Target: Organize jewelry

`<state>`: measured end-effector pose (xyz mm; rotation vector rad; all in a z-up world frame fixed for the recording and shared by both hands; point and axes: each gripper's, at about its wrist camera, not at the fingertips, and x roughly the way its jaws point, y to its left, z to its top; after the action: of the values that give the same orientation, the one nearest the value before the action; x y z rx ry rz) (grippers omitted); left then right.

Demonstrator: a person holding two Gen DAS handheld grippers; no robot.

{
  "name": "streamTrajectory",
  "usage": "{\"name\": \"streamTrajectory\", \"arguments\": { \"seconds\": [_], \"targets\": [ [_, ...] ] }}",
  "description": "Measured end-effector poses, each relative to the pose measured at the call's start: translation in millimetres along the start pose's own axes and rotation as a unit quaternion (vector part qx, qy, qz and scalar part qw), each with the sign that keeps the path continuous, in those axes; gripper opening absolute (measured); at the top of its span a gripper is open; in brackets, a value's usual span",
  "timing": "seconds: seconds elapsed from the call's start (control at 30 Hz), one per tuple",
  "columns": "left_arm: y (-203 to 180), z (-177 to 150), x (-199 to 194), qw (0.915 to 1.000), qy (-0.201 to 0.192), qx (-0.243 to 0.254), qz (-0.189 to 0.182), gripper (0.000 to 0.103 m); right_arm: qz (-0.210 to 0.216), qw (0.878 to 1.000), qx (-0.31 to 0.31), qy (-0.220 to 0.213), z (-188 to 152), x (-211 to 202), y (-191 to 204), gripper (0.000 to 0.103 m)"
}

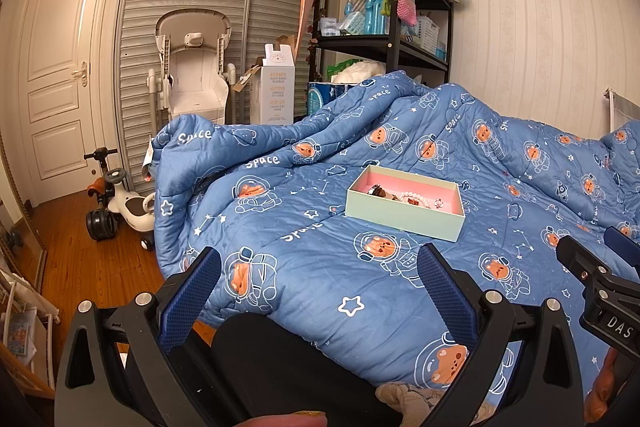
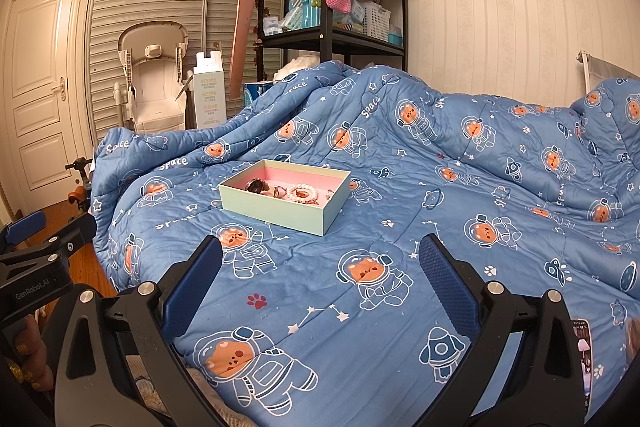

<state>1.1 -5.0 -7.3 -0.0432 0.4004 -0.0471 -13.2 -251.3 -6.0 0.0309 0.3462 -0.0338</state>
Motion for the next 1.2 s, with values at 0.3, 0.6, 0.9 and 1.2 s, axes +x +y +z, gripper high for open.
{"name": "streamTrajectory", "arguments": {
  "seconds": [0.3,0.6,0.9,1.2],
  "targets": [
    [-0.1,0.0,-0.4,1.0,-0.001,-0.001,-0.001,0.097,0.0,1.0,0.0,0.0,0.0,0.3,-0.5,0.097],
    [-0.3,0.0,-0.7,1.0,-0.002,0.0,0.0,0.097,0.0,1.0,0.0,0.0,0.2,0.2,-0.4,0.097],
    [1.1,-0.5,-1.7,1.0,-0.001,0.0,0.001,0.097,0.0,1.0,-0.001,0.0,0.3,0.3,-0.2,0.097],
    [1.7,0.2,-3.3,1.0,-0.002,0.0,0.001,0.097,0.0,1.0,-0.001,0.0,0.1,0.0,-0.3,0.097]
  ]
}}
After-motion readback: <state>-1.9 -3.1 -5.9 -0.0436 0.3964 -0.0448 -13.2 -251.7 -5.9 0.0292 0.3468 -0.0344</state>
